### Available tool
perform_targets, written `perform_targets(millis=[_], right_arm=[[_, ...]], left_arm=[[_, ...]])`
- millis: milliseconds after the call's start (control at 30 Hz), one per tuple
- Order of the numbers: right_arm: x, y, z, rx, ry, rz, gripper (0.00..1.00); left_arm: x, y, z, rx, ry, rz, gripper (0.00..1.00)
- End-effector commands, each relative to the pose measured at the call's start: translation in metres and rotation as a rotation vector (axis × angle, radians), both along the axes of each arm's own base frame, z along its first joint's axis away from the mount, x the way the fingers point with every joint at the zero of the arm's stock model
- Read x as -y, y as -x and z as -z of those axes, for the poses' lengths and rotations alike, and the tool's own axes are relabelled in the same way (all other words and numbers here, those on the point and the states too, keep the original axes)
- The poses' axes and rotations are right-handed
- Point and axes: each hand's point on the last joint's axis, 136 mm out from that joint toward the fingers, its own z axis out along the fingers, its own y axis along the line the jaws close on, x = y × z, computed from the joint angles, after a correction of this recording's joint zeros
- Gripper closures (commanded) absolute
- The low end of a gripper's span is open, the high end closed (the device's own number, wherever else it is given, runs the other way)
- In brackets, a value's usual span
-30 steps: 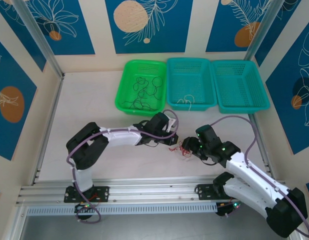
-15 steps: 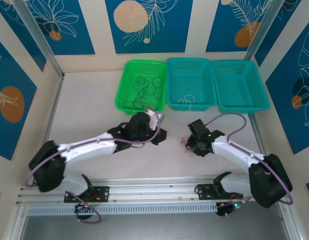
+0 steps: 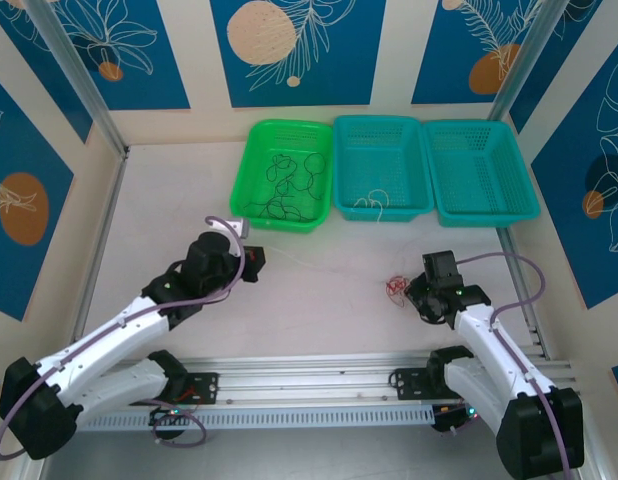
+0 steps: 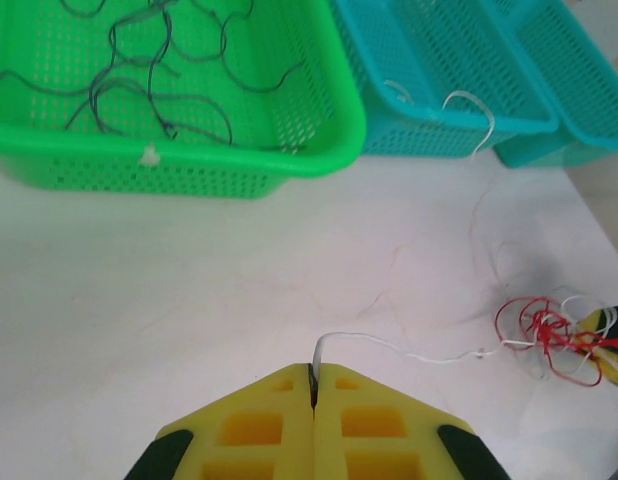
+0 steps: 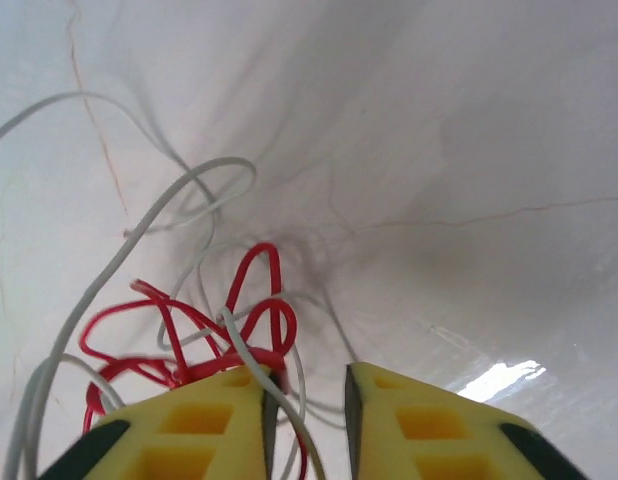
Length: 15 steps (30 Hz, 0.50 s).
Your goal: Untangle the cables
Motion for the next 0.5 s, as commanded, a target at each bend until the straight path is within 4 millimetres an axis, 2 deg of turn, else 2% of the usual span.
perform_targets(millis=[0, 100, 233, 333, 467], right_arm=[[-0.014, 0.003, -0.005, -0.002, -0.054, -0.067, 0.67], [-0.024, 0.003, -0.029, 0.021, -0.066, -0.118, 0.62], [-0.049, 0.003, -0.072, 0.179, -0.059, -0.235, 0.59], [-0.06, 0.003, -0.083, 0.241, 0.0, -0.266, 0.56], [-0.072, -0.006, -0.08, 0.168, 0.124, -0.312, 0.54]], left_arm=[[-0.004, 0.002, 0.019, -0.051, -0.011, -0.016, 1.0], [-0.003, 0.001, 0.018, -0.047, -0.006, -0.014, 1.0], [0.001, 0.001, 0.016, -0.04, 0.001, 0.004, 1.0], [0.004, 0.0, 0.018, -0.043, 0.01, 0.011, 1.0], [0.006, 0.0, 0.015, -0.04, 0.022, 0.015, 1.0]])
